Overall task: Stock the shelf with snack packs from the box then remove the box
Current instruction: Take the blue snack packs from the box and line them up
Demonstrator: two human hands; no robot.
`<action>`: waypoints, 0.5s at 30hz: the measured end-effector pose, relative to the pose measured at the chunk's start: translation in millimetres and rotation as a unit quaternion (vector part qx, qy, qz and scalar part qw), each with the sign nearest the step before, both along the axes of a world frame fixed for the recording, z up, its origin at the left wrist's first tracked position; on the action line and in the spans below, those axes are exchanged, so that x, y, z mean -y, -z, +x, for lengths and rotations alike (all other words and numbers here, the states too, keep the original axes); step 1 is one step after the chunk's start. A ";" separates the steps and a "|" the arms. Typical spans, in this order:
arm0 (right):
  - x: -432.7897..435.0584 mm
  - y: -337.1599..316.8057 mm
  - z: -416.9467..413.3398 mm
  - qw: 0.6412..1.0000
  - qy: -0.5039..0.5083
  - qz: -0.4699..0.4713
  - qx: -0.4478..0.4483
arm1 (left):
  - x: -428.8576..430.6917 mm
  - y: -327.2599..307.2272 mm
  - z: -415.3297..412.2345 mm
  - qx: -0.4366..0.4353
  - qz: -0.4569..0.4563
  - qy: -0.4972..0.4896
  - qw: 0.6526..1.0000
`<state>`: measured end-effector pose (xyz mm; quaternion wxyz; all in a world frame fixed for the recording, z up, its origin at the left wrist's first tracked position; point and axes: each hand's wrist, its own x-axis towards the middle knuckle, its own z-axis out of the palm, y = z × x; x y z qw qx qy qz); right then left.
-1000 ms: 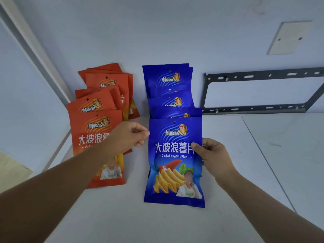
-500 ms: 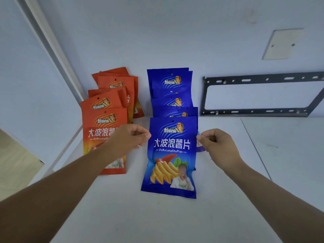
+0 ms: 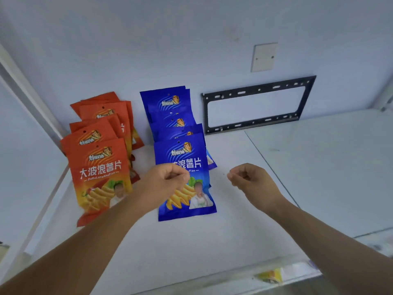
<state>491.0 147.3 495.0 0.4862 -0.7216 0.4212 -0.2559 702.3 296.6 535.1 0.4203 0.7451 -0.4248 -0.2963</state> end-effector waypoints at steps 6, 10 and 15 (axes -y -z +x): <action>-42.0 1.3 -60.8 0.999 0.045 0.005 0.014 | -6.2 5.8 -44.3 -0.011 -0.017 0.058 0.998; -59.8 0.3 -111.6 0.996 0.087 -0.003 0.002 | 9.6 6.4 -89.4 -0.048 -0.018 0.107 0.993; -67.6 -6.9 -177.9 0.989 0.149 -0.015 -0.012 | 39.3 6.6 -157.0 -0.045 -0.009 0.191 0.980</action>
